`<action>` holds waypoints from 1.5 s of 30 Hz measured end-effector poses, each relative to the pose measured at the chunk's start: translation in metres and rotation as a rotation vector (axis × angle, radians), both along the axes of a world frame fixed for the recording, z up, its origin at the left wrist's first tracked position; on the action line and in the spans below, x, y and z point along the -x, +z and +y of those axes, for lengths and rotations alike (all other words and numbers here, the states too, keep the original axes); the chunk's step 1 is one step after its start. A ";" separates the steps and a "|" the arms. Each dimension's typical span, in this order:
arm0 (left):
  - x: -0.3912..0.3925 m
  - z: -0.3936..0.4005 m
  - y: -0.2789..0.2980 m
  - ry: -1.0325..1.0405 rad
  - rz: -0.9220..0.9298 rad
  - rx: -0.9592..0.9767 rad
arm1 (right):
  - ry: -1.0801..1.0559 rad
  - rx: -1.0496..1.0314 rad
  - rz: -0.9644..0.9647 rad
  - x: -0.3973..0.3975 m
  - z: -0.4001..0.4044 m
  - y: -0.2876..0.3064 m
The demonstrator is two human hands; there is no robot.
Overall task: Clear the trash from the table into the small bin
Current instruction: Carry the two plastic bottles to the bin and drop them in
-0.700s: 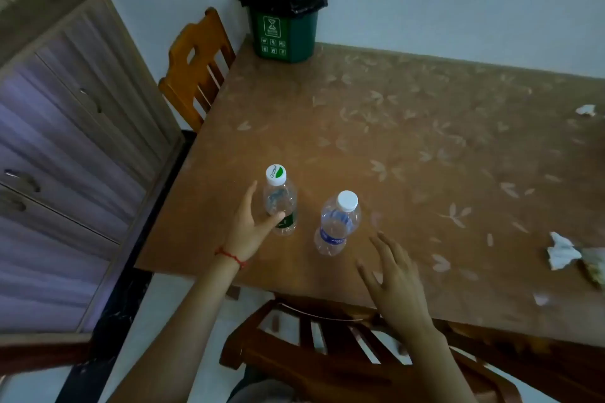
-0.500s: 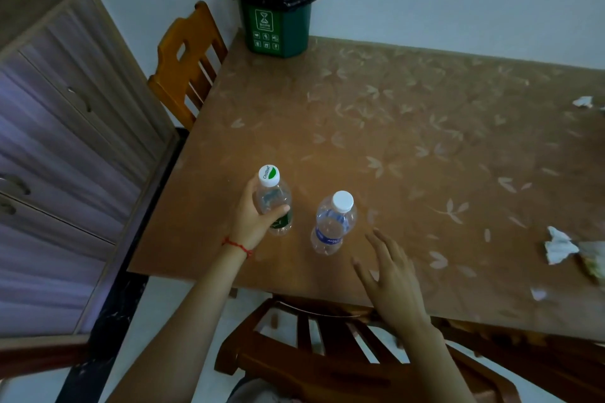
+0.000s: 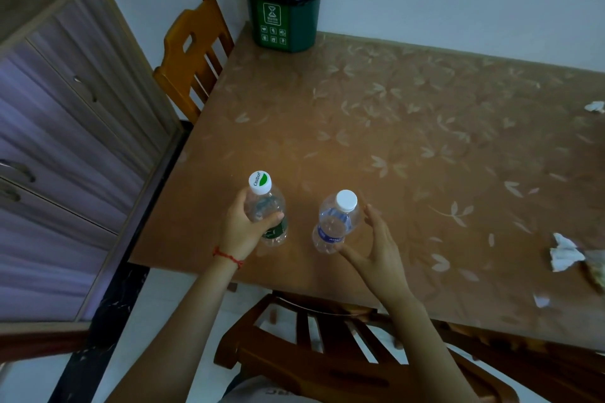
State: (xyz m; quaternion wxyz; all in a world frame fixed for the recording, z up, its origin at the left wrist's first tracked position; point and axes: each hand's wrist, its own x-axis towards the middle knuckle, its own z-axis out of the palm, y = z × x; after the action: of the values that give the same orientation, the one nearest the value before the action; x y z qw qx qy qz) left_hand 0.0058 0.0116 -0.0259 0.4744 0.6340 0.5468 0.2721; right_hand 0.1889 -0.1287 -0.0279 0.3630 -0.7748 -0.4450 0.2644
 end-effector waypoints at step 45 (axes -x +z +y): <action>0.221 -0.159 0.033 0.844 0.052 -0.215 | 0.683 -0.062 0.339 0.192 0.049 0.045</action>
State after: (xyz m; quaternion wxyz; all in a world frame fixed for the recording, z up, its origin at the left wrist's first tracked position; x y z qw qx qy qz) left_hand -0.2152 -0.1472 0.0071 0.2387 0.4073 0.7384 0.4816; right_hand -0.0035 -0.0799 0.0175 0.3457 -0.5158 -0.6191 0.4808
